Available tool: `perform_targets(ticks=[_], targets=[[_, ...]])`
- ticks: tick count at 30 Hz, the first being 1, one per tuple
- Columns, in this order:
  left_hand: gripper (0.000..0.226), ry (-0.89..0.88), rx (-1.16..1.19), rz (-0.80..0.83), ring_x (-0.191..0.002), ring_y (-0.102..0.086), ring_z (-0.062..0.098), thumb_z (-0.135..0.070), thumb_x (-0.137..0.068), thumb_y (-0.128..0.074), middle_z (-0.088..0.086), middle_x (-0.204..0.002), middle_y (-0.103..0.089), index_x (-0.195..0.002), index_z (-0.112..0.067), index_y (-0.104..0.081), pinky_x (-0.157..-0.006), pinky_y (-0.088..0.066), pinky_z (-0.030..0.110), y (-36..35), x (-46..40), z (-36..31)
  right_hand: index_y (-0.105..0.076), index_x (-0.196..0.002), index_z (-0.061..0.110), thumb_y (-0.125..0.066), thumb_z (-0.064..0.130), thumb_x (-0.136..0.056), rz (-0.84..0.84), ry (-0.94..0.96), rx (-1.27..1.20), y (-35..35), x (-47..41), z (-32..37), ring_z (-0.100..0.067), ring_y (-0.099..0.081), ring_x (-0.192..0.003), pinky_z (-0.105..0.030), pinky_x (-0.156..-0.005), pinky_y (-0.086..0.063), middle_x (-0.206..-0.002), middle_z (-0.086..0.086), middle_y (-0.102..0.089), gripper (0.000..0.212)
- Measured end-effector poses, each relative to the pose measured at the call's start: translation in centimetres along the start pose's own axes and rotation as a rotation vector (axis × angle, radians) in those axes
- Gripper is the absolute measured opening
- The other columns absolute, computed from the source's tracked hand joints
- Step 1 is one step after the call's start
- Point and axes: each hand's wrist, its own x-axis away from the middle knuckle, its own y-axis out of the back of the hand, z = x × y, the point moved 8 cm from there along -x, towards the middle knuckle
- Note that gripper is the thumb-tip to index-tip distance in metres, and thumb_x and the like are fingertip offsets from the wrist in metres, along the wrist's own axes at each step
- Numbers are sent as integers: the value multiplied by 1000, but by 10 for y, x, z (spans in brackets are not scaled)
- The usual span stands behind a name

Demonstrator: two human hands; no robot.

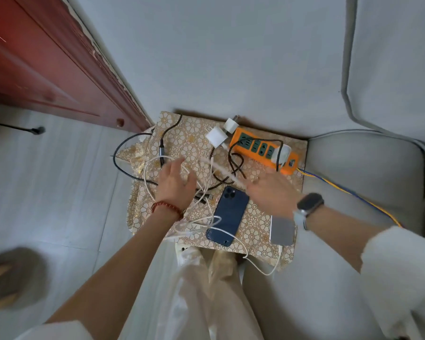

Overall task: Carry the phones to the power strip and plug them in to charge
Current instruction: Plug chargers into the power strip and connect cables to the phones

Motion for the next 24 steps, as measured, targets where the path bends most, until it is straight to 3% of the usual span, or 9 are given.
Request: perform_targets(ticks=[3,5,7,10,12,15,17,21,24], targets=[[49,-107,104,64,-130,-34,24,-43,-93,-33,9,-144,-34,-136,-20,-33,-103,-33,46,-21,-27,-35,-32,-132,14,-40,8,-89,116,95,126,-28,14,8,-27,-50,-92,-38,-87,-35,-92,-7,-59,44],[52,-109,123,210,-133,-32,26,-47,-92,-29,8,-145,-34,-137,-21,-31,-106,-30,47,-50,-37,-47,-24,-139,12,-38,8,-91,228,132,187,-42,22,5,-31,-43,-113,-45,-100,-30,-117,-15,-54,51],[59,-120,1,344,-134,-29,27,-49,-89,-36,9,-146,-32,-139,-19,-26,-108,-30,50,-80,-34,-50,-13,-143,9,-37,6,-90,290,158,205,-50,29,0,-32,-38,-120,-47,-103,-29,-125,-18,-49,58],[63,-188,-188,332,-136,-19,26,-42,-86,-46,4,-148,-28,-139,-17,-23,-109,-26,51,-103,-24,-51,-10,-144,13,-38,1,-88,272,75,10,-47,29,-13,-29,-44,-111,-40,-93,-39,-125,-13,-51,64],[59,-260,-311,283,-136,-14,27,-39,-85,-46,-1,-148,-25,-138,-22,-24,-107,-24,53,-108,-20,-55,-20,-142,17,-38,4,-88,205,-11,-135,-39,27,-24,-25,-48,-109,-36,-90,-43,-128,-7,-54,58],[51,-392,-543,253,-137,-11,29,-39,-88,-43,-5,-151,-19,-134,-21,-31,-107,-25,51,-114,-21,-60,-51,-123,18,-30,18,-92,5,-31,-30,-22,28,-32,-21,-51,-106,-33,-93,-32,-116,-1,-64,37],[49,-419,-601,214,-136,-12,30,-42,-88,-43,-5,-150,-19,-130,-18,-36,-106,-27,50,-112,-26,-63,-60,-106,17,-26,23,-90,-49,-51,52,-16,28,-33,-20,-54,-97,-33,-89,-28,-99,0,-69,38],[60,-391,-662,147,-137,-12,32,-41,-83,-54,2,-145,-23,-133,-21,-28,-107,-24,52,-112,-37,-74,-66,-97,15,-41,19,-87,-156,-91,-69,-1,28,-32,-22,-62,-86,-37,-84,-38,-85,-1,-73,28],[51,-414,-738,114,-135,-16,32,-28,-83,-54,5,-142,-25,-130,-23,-34,-109,-23,54,-115,-47,-81,-61,-109,15,-41,19,-89,-147,-68,-103,-7,29,-31,-24,-60,-95,-37,-85,-39,-96,-3,-71,29]])
